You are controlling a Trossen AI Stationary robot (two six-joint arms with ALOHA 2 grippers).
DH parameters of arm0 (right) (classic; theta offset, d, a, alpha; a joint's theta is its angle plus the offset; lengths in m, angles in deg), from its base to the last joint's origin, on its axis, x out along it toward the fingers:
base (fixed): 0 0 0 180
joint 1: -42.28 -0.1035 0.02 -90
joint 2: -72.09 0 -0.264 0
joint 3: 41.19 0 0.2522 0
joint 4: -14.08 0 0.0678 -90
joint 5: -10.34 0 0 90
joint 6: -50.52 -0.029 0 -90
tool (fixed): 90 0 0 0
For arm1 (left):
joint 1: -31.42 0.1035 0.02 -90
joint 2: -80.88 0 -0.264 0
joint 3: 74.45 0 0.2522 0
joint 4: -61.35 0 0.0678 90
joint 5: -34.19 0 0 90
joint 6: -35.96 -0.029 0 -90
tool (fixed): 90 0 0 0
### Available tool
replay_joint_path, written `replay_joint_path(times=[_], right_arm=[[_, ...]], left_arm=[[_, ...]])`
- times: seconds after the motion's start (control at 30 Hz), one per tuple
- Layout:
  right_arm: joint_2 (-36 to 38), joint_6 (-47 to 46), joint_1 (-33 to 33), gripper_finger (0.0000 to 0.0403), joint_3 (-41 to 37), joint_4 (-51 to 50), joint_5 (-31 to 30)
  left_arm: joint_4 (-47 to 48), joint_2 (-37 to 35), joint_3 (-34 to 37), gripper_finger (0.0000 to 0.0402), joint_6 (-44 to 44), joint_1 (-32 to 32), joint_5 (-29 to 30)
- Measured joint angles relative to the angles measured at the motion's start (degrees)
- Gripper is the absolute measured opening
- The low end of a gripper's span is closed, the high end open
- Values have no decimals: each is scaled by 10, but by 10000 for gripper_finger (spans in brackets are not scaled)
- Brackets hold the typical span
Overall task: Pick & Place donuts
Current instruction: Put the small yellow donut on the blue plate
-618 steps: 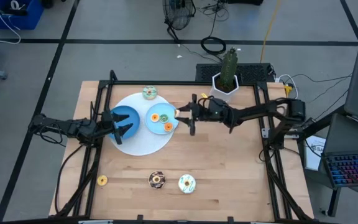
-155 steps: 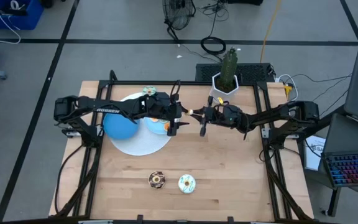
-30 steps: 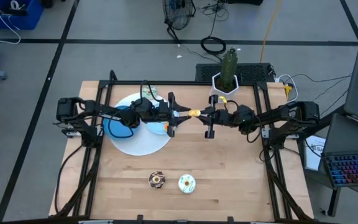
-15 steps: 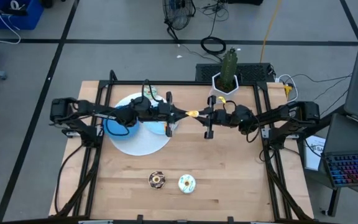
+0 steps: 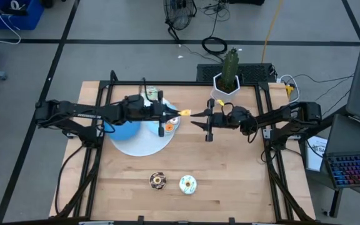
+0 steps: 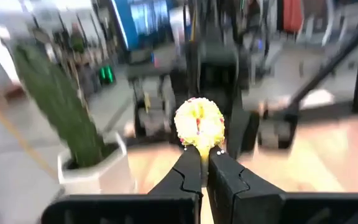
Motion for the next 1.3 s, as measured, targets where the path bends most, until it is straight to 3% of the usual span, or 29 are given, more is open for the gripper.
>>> replay_joint_path(times=[0.17,0.4,0.63,0.9,1.13,1.3], right_arm=[[24,-10,0,190,-13,-8,-16],[177,18,0,245,-116,-13,-122],[333,9,0,244,-238,12,-152],[427,-39,0,233,-310,31,-165],[442,-67,0,234,-312,-93,-189],[450,-93,0,226,-312,-210,-271]], left_arm=[[66,-4,1,8,7,-2,28],[67,-10,51,8,38,5,68],[-16,-39,142,8,75,32,77],[-18,-117,240,8,137,69,80],[-18,-179,300,8,163,75,94],[-18,-206,324,8,167,75,102]])
